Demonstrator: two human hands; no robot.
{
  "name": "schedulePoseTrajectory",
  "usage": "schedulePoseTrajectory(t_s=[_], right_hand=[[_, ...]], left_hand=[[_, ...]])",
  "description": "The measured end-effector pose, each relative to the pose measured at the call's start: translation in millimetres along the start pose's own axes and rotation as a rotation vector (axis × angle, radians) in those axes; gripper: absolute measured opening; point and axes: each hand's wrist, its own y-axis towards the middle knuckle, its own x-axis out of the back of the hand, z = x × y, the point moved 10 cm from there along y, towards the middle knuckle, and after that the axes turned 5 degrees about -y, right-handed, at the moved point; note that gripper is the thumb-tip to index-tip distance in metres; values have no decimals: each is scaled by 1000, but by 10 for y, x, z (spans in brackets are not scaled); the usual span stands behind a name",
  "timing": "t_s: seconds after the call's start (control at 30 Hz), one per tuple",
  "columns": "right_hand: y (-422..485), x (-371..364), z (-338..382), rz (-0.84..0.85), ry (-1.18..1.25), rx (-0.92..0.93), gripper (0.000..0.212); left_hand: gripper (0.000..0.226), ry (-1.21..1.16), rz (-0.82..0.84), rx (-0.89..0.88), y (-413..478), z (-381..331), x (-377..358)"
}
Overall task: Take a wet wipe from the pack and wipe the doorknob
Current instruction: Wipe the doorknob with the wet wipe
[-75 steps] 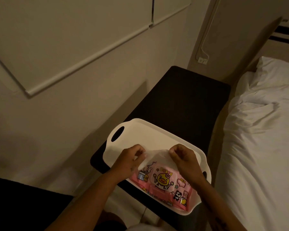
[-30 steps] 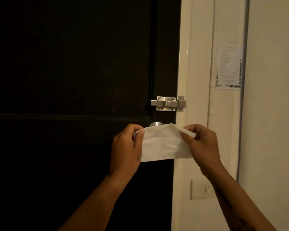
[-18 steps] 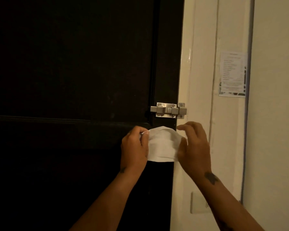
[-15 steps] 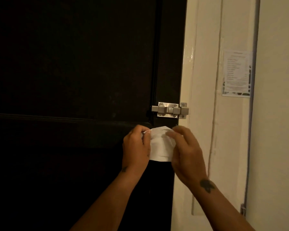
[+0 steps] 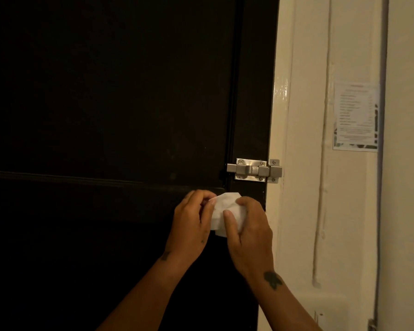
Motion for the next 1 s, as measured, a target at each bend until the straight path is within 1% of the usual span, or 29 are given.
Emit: schedulePoseTrajectory(t_s=[0.07,0.13,0.2,0.3,0.37,0.43,0.47,0.57,0.67,0.73,0.83,0.93,1.0], right_hand=[[-36,-24,28,-2,-67,62,44],[-80,-42,38,33,-141,100,49],[-93,-34,37,49,-189,115,51],[-3,13,124,5,-287,137,45],[99,6,213,-14,-336,140,35],[125,-12,275,-37,-378,147,28],[98,-21,287,-50,-395,152,29],[-92,-100,242,-29,-462,186,41],[-217,-119,214,14,-488,230,51],[-156,-77,254,4,-476,245,42],[43,-42,286,-18,-422,202,31],[92,-57,267,-62,-430,177,32],[12,-80,209,-96,-448,172,37]], left_hand=[[13,30,3,-29,30,4,42],[15,78,3,-59,64,-9,95],[18,202,5,-95,104,-19,141],[28,472,-2,-205,185,-46,174],[34,558,21,-232,232,-49,167],[33,606,32,-256,265,-68,158],[32,627,34,-271,281,-88,154],[33,698,40,-303,390,-89,128],[42,737,89,-263,530,2,79],[52,762,124,-221,601,136,31],[57,869,77,-251,602,216,4],[60,926,21,-284,599,214,3],[62,919,-3,-291,598,199,30]])
